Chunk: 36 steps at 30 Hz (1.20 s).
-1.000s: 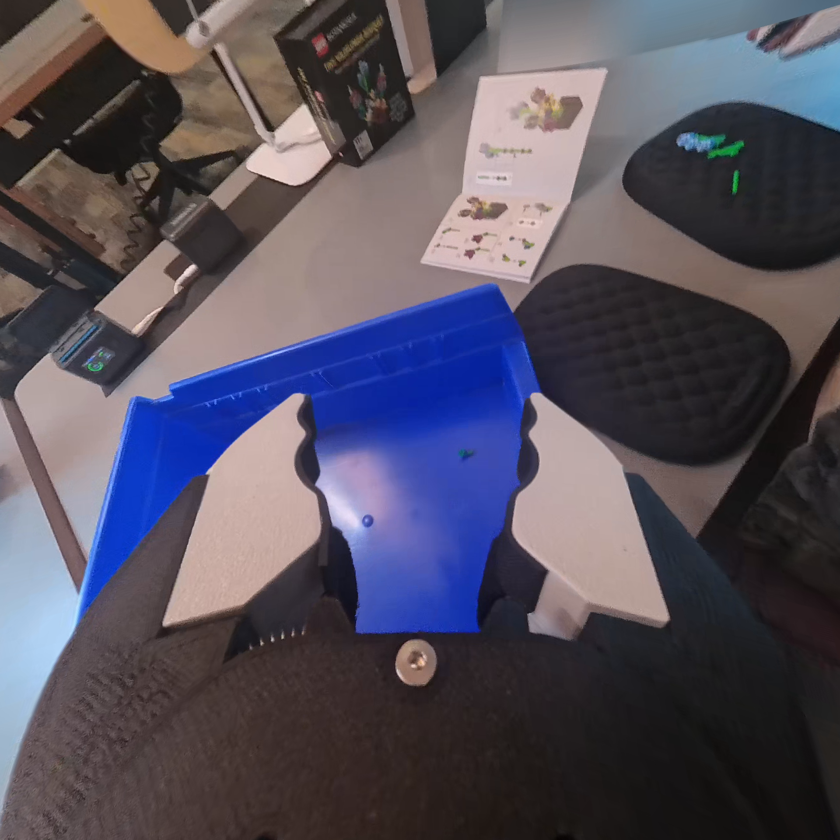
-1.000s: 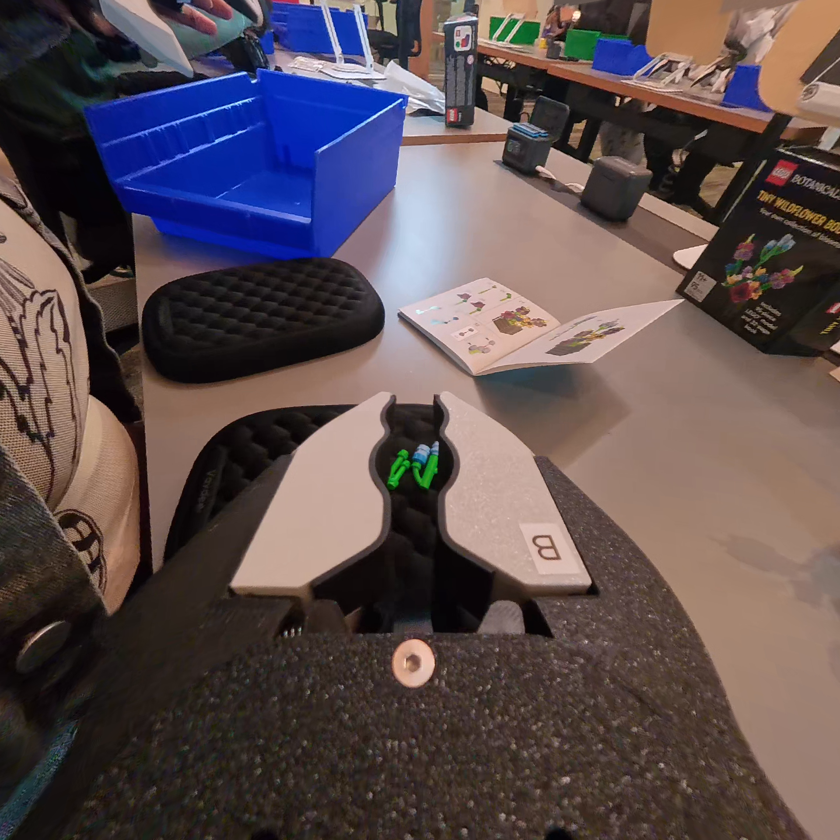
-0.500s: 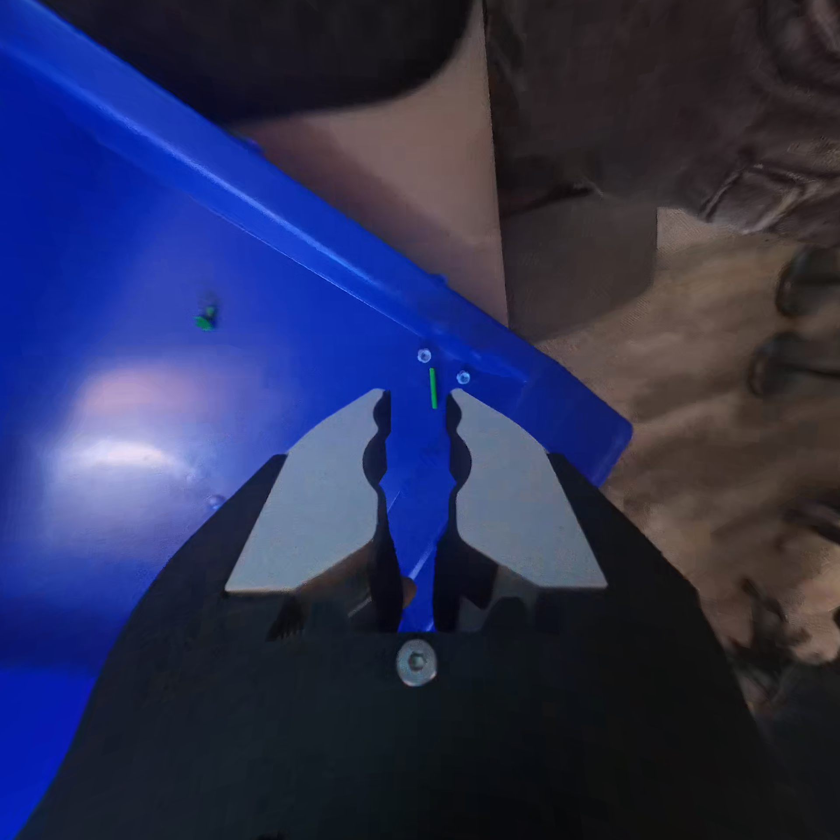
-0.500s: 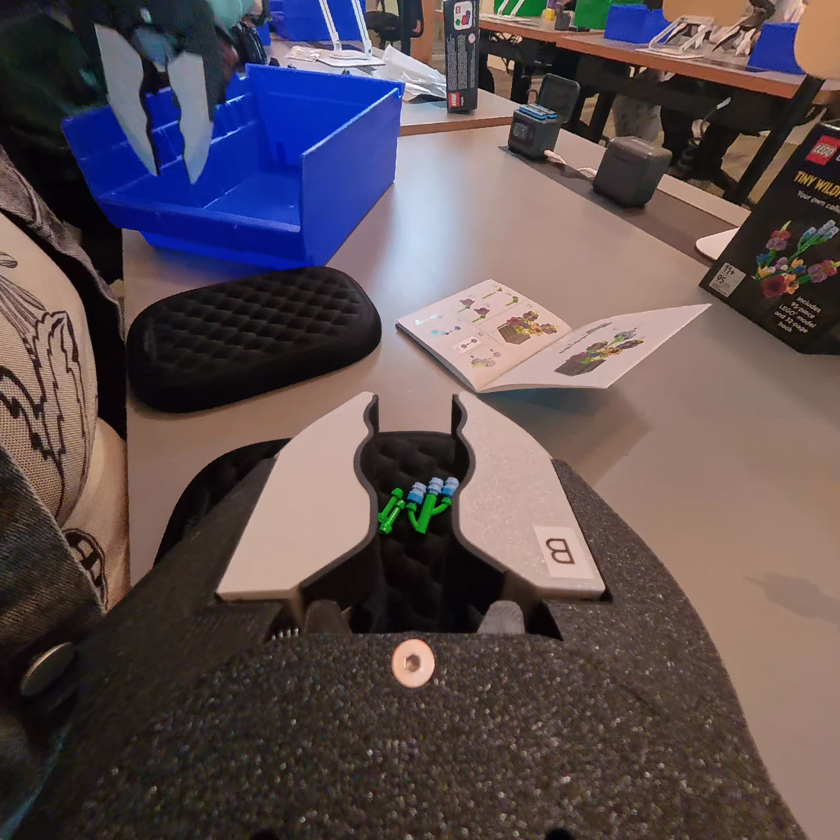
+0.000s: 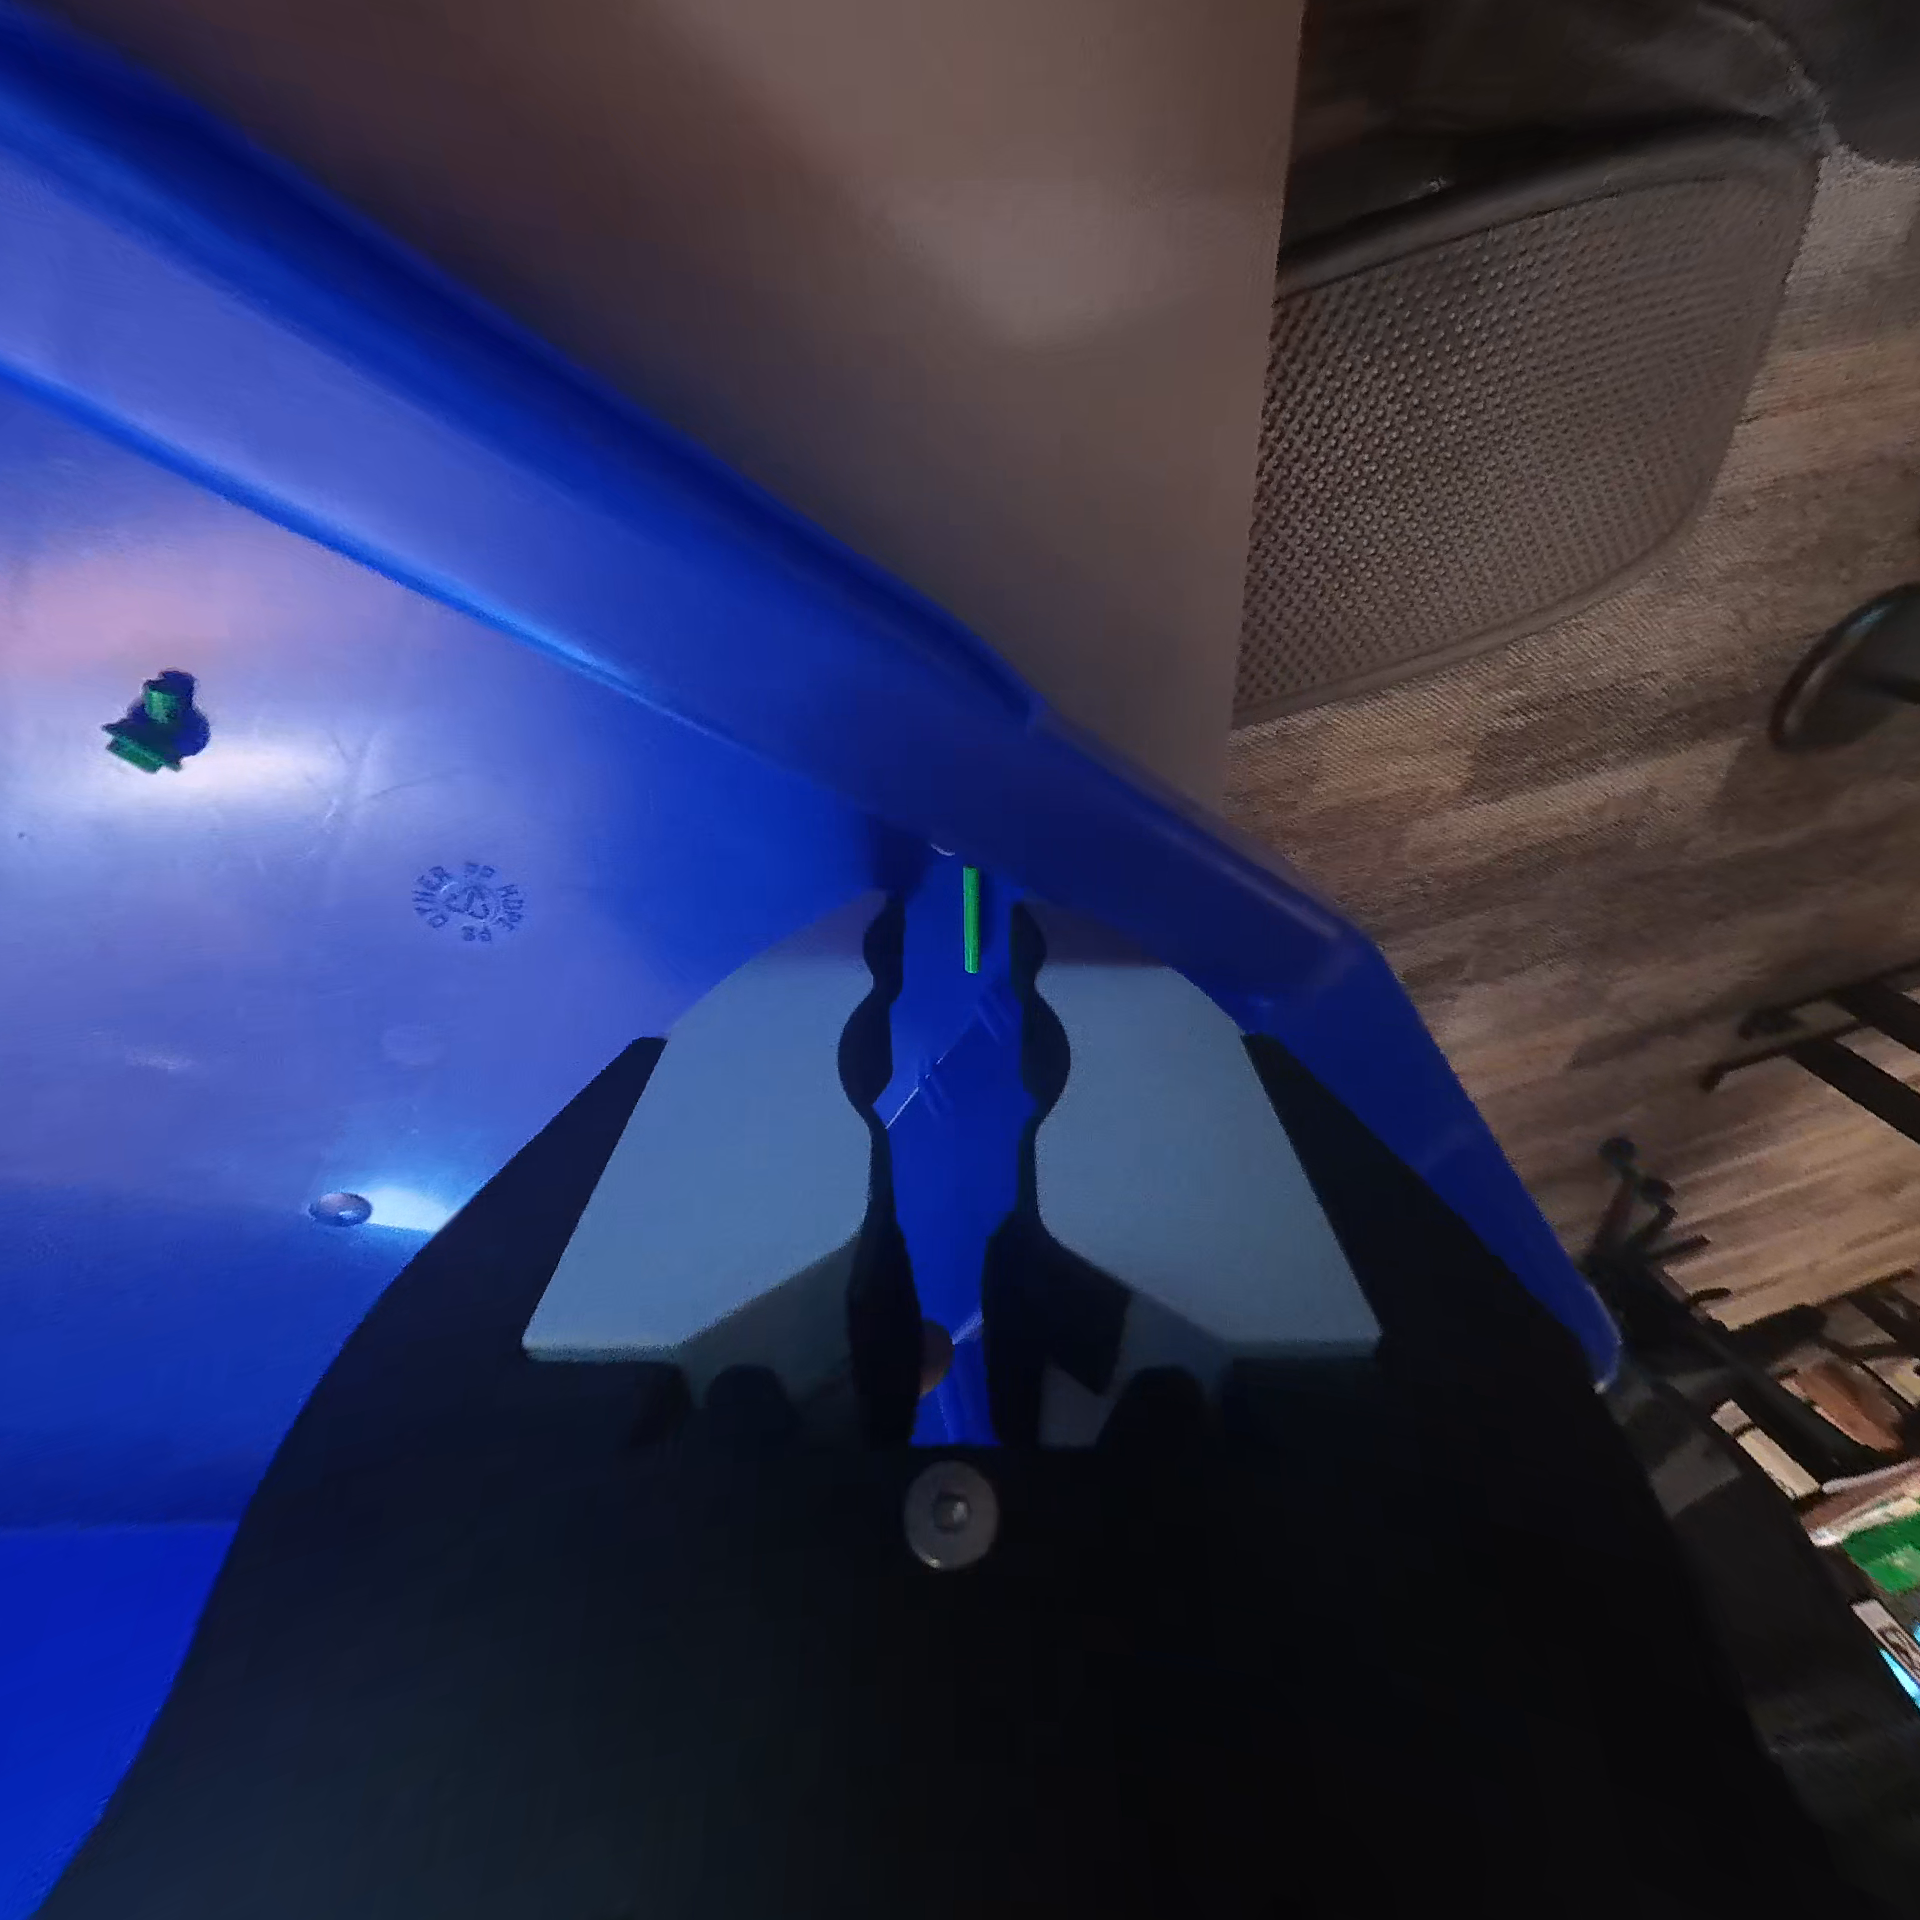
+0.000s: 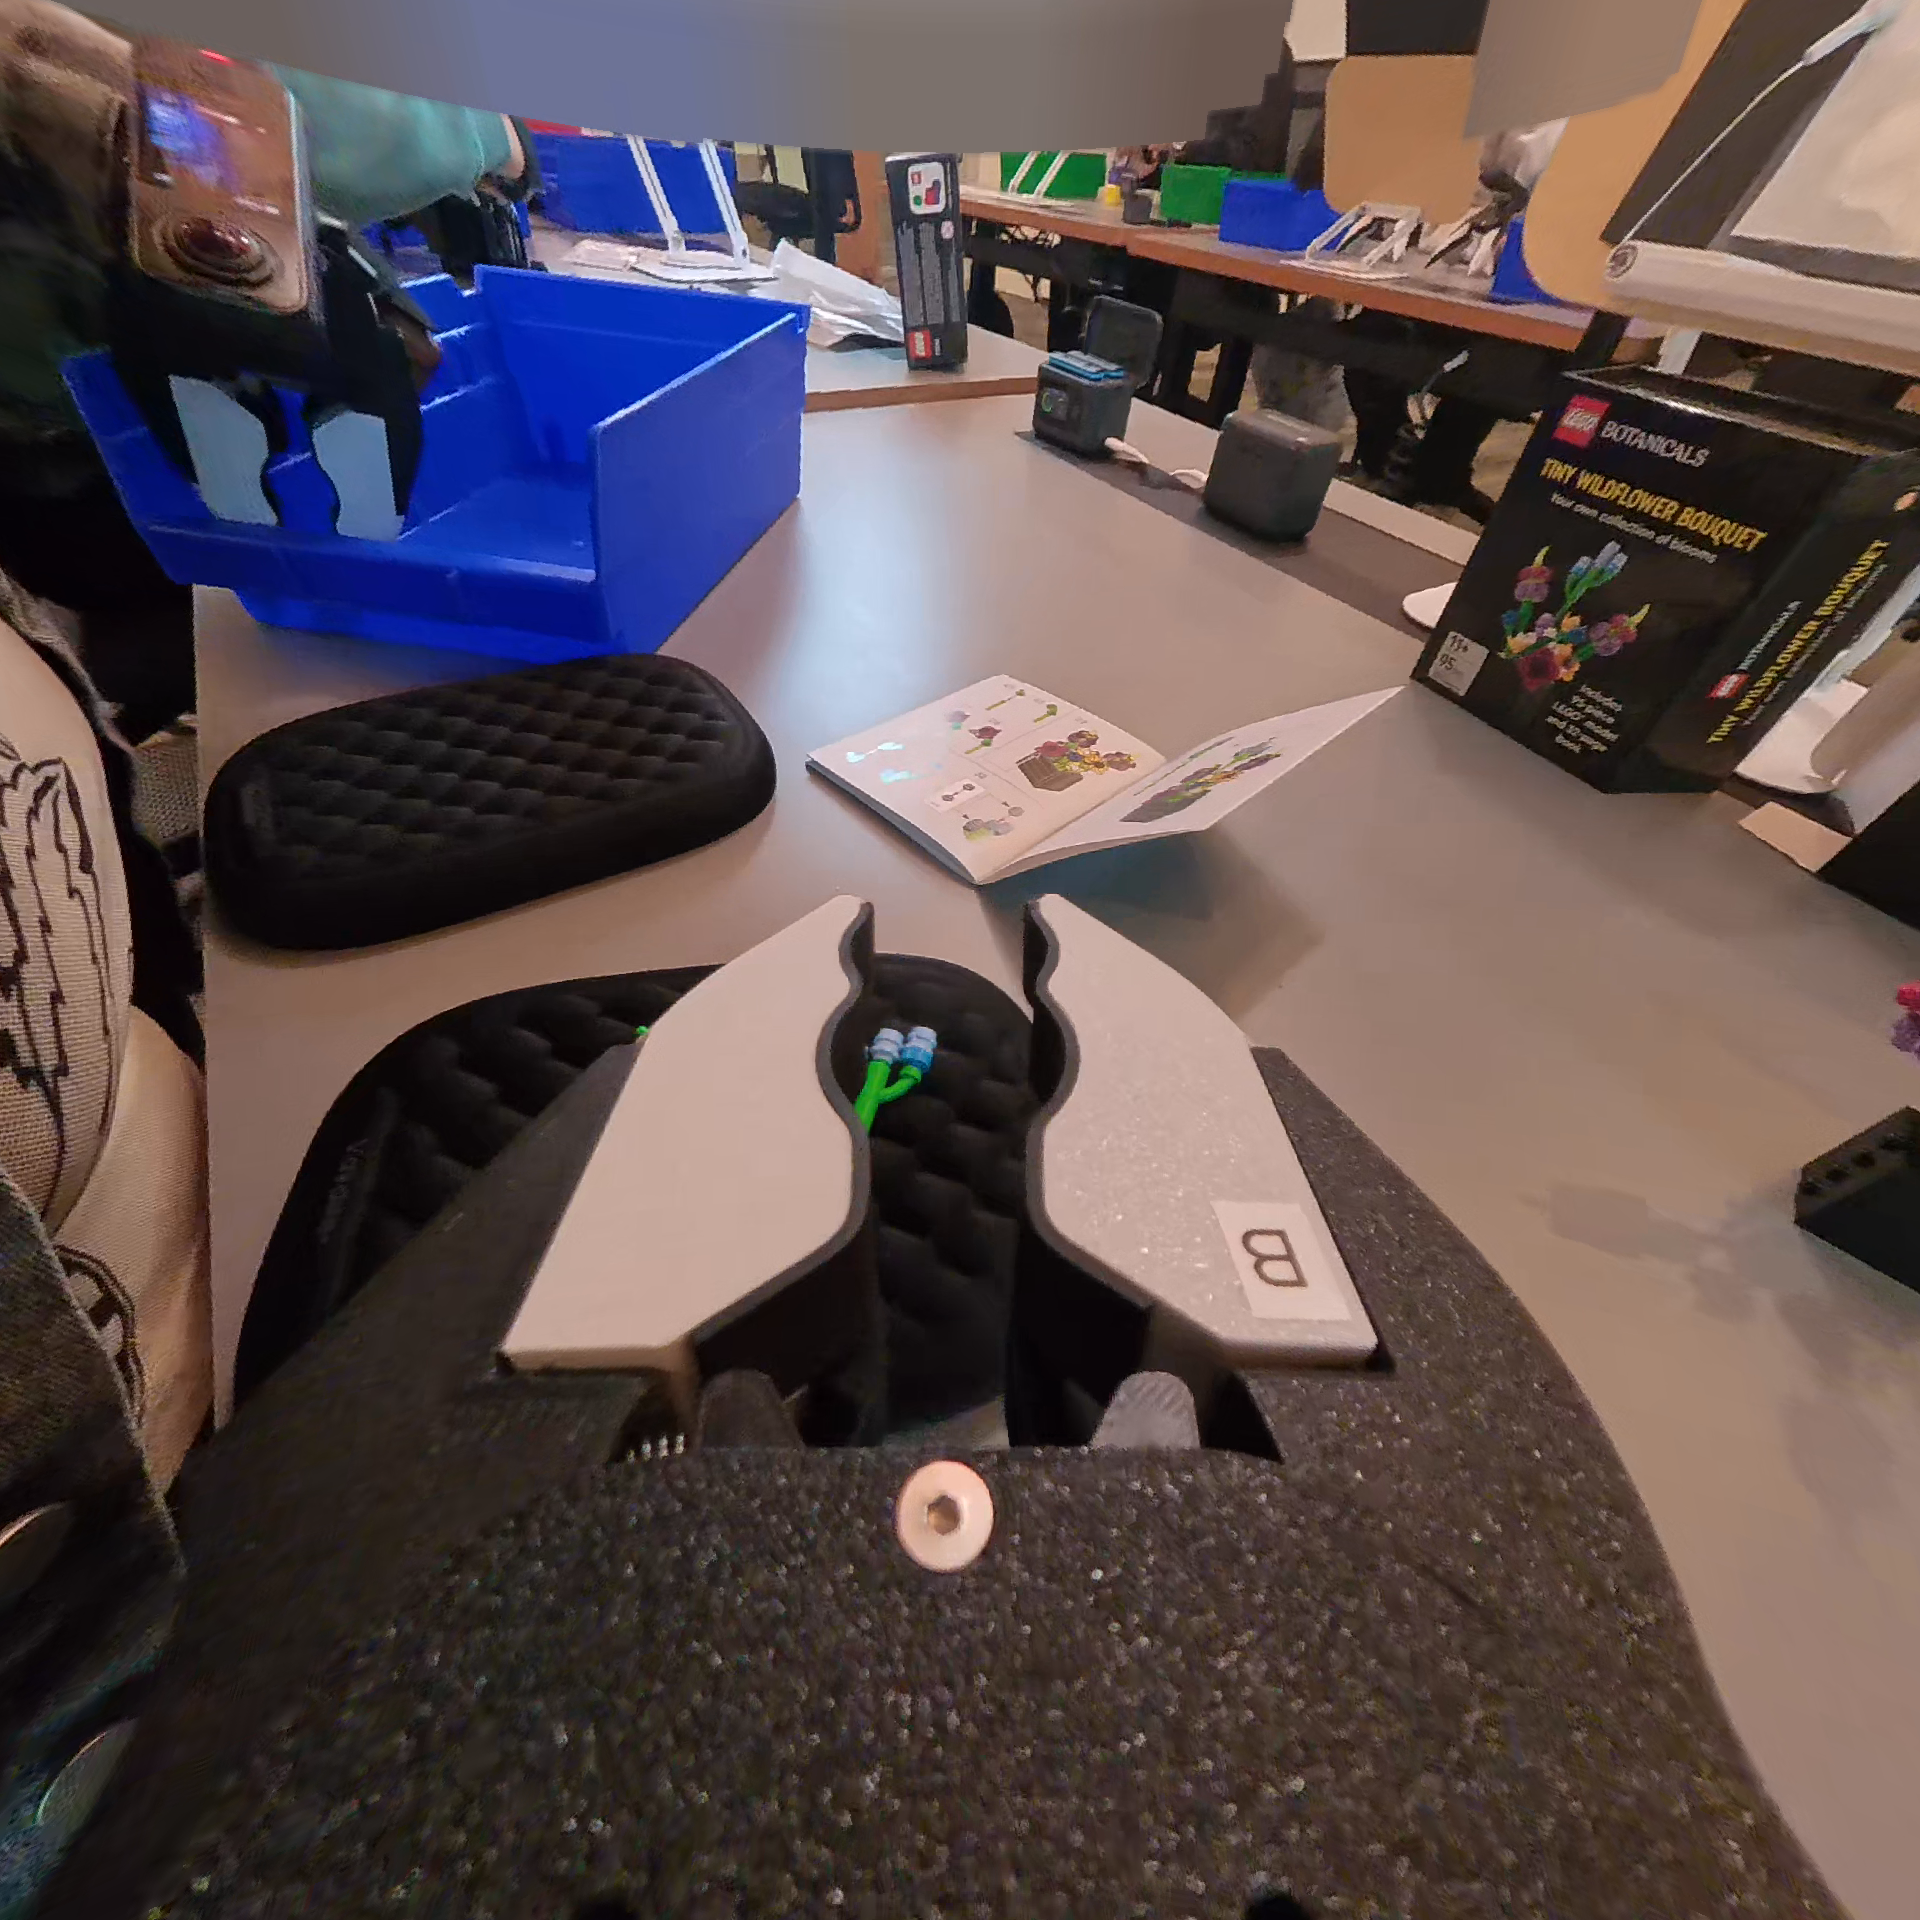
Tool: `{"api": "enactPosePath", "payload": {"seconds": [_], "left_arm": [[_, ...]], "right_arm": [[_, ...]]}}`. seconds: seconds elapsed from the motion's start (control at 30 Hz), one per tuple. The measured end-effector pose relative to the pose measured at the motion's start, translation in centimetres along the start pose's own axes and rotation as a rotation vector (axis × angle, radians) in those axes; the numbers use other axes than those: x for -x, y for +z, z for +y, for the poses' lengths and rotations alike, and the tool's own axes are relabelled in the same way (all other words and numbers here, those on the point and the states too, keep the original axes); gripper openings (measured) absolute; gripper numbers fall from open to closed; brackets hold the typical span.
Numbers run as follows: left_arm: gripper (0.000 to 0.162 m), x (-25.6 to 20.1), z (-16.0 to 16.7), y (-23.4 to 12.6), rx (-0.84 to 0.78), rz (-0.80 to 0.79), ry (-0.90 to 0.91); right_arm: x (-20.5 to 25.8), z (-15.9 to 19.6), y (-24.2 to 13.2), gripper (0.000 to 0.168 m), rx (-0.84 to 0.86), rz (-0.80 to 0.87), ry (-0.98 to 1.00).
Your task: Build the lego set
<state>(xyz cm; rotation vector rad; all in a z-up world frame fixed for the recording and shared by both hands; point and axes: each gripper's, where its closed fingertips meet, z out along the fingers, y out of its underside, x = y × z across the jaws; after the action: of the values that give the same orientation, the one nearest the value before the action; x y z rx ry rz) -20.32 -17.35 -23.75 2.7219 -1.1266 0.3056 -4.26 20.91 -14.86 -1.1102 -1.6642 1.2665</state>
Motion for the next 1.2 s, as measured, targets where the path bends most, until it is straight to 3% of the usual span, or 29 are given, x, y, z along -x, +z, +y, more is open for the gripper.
{"api": "enactPosePath", "payload": {"seconds": [0.17,0.27,0.33,0.5,0.83,0.93,1.03,1.1,1.2], "left_arm": [[0.012,0.5,0.0,0.1,0.050,-0.110,0.041],[0.014,1.0,0.1,-0.1,-0.001,-0.134,-0.055],[0.001,2.5,0.1,-0.5,-0.047,-0.229,-0.099],[0.001,5.0,0.6,-1.2,-0.101,-0.333,-0.175],[0.000,6.9,-1.3,-7.6,-0.568,-0.387,-0.402],[0.001,6.9,-3.9,-12.1,-0.778,-0.483,-0.444],[0.001,6.1,-8.2,-17.4,-1.017,-0.627,-0.429],[0.001,5.4,-11.7,-19.0,-1.158,-0.676,-0.378],[0.001,5.5,-16.9,-18.3,-1.384,-0.513,-0.377]], "right_arm": [[-0.2,0.0,-0.5,0.027,-0.014,0.016,-0.013],[0.0,0.0,-0.5,0.027,-0.023,0.012,-0.016],[0.2,-0.1,-0.5,0.027,-0.024,0.008,-0.025],[0.4,-0.6,-0.6,0.027,-0.025,0.019,-0.057],[1.3,-1.6,0.3,0.027,-0.056,-0.014,-0.066],[2.3,-2.9,1.2,0.028,-0.120,-0.057,-0.047],[3.6,-4.7,2.8,0.028,-0.179,-0.095,-0.021],[4.5,-5.5,4.1,0.028,-0.183,-0.125,-0.004],[5.7,-6.7,6.3,0.026,-0.189,-0.171,0.076]]}}
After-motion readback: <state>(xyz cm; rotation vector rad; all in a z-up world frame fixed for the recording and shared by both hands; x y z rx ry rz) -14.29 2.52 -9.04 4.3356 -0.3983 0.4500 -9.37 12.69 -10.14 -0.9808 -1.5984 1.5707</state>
